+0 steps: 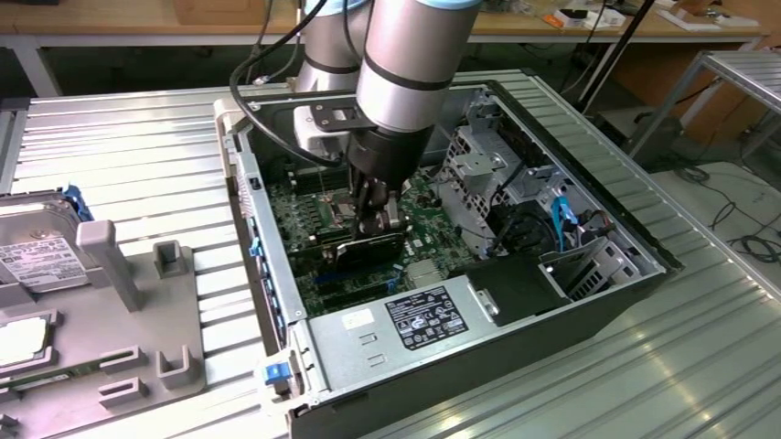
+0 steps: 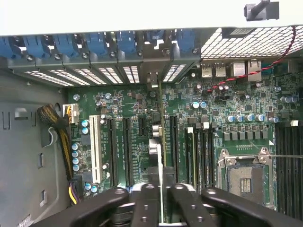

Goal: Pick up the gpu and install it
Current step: 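Insert the gpu into the slot, then press down on the gpu until it lock into place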

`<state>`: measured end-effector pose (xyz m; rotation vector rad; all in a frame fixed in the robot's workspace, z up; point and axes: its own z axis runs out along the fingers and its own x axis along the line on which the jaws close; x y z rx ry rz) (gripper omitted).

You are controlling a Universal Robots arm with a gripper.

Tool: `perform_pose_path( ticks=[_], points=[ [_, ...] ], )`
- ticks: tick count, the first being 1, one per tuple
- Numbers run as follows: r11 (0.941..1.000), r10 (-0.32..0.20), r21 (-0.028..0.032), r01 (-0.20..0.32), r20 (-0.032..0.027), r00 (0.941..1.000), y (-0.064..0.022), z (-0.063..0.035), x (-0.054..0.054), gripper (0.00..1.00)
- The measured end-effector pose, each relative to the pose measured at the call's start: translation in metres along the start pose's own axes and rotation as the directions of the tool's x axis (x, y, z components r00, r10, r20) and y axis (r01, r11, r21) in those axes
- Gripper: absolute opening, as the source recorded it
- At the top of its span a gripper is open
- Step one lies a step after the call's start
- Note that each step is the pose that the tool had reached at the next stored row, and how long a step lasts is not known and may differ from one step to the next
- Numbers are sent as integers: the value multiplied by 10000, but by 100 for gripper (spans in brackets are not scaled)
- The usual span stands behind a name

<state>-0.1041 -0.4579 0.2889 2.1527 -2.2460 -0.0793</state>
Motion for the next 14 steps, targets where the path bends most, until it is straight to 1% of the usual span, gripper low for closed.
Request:
perform_pose_path(
  ticks=[1, 2, 11, 12, 14],
  points=[
    [10000, 0, 0, 0, -1, 10000, 0, 0, 0, 14],
    [10000, 0, 0, 0, -1, 10000, 0, 0, 0, 11],
    [10000, -1, -2, 1, -4, 10000, 3, -2, 5, 11],
    [10000, -6, 34, 6, 1, 10000, 55, 2, 12, 11],
    [10000, -6, 89, 6, 4, 10000, 124, 6, 16, 11]
  ],
)
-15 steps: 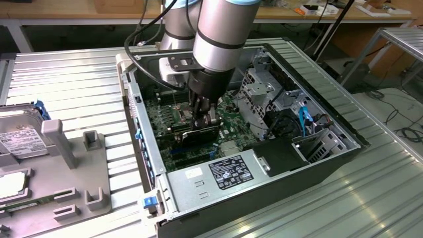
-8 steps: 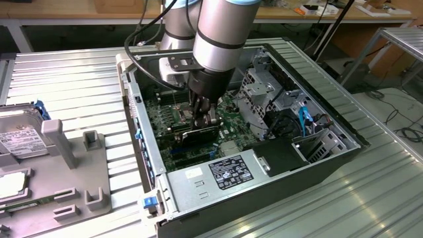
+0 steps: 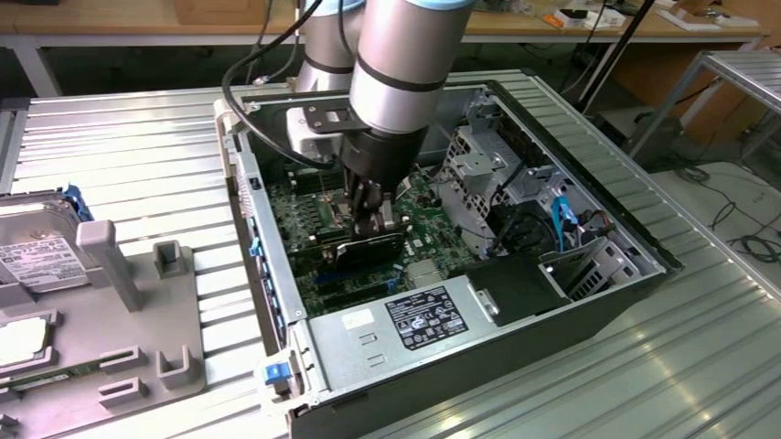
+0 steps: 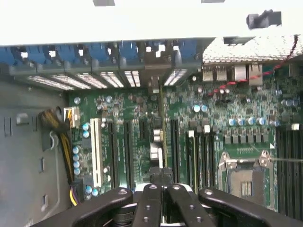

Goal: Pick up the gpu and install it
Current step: 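Press down on the gpu until it lock into place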

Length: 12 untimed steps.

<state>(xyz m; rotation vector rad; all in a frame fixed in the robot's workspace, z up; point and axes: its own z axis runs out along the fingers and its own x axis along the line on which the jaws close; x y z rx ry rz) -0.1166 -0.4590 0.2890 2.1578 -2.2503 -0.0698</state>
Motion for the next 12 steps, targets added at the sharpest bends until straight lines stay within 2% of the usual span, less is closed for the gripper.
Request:
perform_pose_path(
  ticks=[1, 3, 6, 7, 12],
  points=[
    [10000, -2, 21, 2, 2, 10000, 83, 6, 3, 11],
    [10000, 0, 21, 0, 1, 10000, 229, 5, 9, 11],
    [10000, -3, 19, 3, 60, 10000, 327, -205, 10, 11],
    [10000, -2, 18, 2, 61, 10000, 359, -237, 11, 11],
    [10000, -2, 19, 2, 62, 10000, 574, -268, 19, 11]
  ],
)
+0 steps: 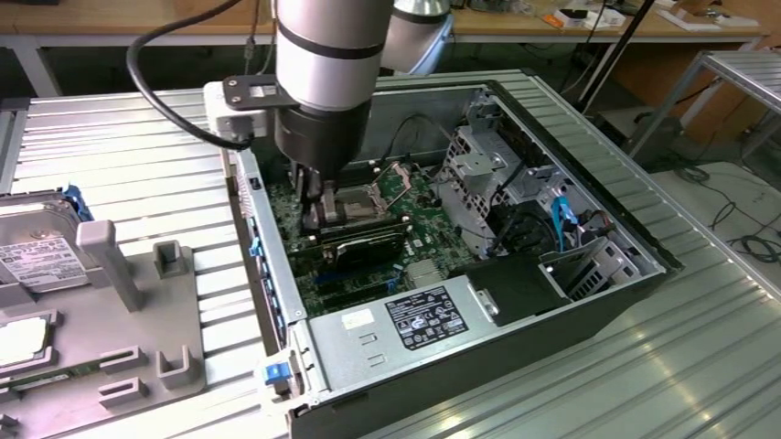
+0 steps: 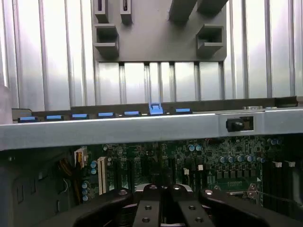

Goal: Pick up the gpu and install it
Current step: 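Press down on the gpu until it lock into place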

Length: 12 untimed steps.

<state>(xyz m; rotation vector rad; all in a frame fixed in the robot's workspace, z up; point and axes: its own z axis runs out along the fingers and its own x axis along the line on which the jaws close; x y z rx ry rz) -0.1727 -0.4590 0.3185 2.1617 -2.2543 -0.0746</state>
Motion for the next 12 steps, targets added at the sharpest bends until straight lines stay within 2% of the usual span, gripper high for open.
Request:
perform_pose_path(
  ticks=[7, 9, 12],
  points=[
    [10000, 22, 0, -22, 1, 10000, 238, 0, 10, 11],
    [10000, 21, 0, -21, 0, 10000, 250, 7, 11, 11],
    [10000, 22, -22, -22, 19, 10000, 203, 9, 9, 11]
  ],
)
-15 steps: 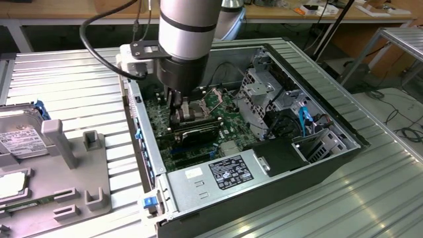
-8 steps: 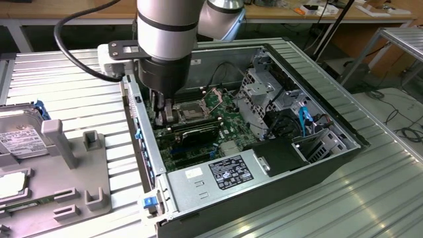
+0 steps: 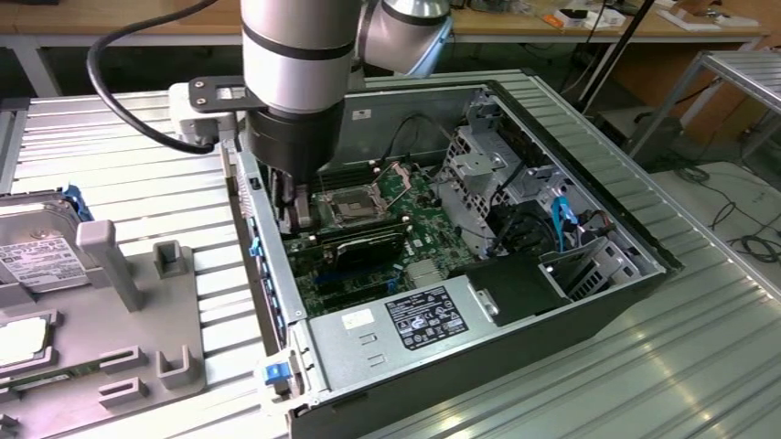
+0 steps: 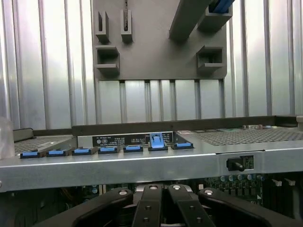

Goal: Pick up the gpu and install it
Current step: 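Press down on the gpu until it lock into place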

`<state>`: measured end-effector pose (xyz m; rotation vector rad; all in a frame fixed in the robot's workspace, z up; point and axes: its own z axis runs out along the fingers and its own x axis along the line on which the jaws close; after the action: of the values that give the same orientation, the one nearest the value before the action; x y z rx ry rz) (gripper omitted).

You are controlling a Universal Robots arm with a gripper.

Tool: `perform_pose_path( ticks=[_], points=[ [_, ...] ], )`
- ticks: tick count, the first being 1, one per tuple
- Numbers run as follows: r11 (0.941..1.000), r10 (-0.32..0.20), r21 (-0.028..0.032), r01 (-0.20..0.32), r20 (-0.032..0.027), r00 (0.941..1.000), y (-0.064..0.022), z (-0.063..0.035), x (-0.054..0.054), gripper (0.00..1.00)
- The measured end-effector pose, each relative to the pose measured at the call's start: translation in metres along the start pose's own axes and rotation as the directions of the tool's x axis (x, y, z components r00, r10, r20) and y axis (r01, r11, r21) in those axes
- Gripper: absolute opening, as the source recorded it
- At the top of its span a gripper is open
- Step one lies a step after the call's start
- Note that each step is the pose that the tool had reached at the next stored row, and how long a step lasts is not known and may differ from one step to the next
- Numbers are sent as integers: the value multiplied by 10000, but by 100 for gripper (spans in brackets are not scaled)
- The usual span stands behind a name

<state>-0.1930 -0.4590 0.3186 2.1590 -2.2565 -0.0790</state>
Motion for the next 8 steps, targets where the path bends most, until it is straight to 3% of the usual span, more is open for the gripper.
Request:
perform_pose_path(
  ticks=[8],
  points=[
    [10000, 10, -12, -10, -8, 10000, -8, 55, 10, 11]
  ],
)
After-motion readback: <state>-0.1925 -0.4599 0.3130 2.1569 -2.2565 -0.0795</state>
